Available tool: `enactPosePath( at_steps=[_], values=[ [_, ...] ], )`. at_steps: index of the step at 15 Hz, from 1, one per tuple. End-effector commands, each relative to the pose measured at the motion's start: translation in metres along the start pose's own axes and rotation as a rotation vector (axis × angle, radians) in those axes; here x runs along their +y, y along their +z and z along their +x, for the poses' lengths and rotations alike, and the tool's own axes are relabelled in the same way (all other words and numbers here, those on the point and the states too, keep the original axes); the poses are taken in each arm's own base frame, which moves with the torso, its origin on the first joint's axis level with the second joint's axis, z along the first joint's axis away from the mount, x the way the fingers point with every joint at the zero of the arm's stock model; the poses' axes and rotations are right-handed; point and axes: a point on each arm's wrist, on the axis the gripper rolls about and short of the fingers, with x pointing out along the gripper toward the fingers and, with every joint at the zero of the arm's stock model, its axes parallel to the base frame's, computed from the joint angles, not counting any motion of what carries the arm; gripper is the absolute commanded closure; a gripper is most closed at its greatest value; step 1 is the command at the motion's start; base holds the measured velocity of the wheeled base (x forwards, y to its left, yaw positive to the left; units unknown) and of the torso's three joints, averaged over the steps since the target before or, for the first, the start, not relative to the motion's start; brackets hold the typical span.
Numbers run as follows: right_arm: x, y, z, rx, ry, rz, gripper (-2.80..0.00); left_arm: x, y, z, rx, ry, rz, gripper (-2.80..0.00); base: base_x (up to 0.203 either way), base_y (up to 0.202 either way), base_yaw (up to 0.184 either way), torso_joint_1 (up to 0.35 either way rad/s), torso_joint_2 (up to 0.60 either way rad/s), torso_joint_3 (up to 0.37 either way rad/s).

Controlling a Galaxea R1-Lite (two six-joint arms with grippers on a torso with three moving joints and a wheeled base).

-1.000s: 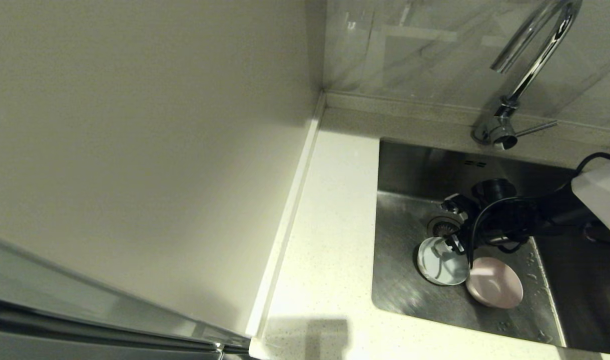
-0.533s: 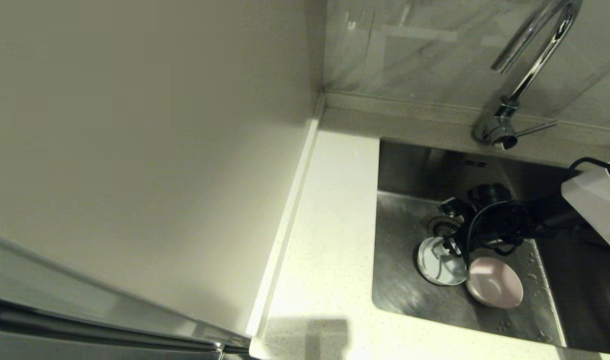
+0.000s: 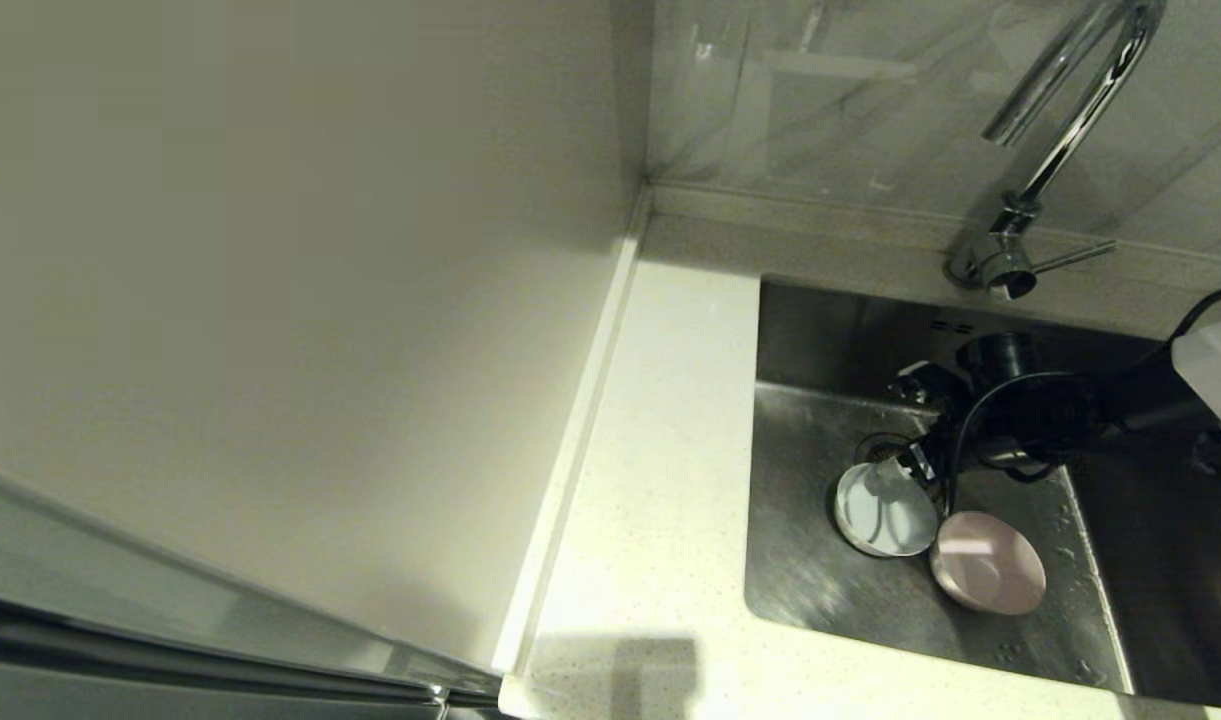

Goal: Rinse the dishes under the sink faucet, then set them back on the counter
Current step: Put a bowl back to the table from the sink

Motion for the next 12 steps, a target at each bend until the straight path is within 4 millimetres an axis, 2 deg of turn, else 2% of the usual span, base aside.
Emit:
enactPosePath(
  at_steps=[1,6,12],
  values=[
    [-0.003,0.004,-0.007,-0.017,-0.011,-0.002,-2.8,0.0,0.0,0.0,-0.003,0.001,-0.001,0.0,0.0,0.0,0.0,0.0,0.0,0.0],
    [-0.004,0.004,0.019,-0.008,-0.006,-0.035,-2.8,0.0,0.0,0.0,-0.003,0.001,-0.001,0.0,0.0,0.0,0.0,0.0,0.0,0.0],
    [-0.012,-0.004,0.006,0.096,0.057,-0.031,-2.8,0.0,0.0,0.0,-0.004,0.0,-0.001,0.0,0.0,0.0,0.0,0.0,0.0,0.0]
  ],
)
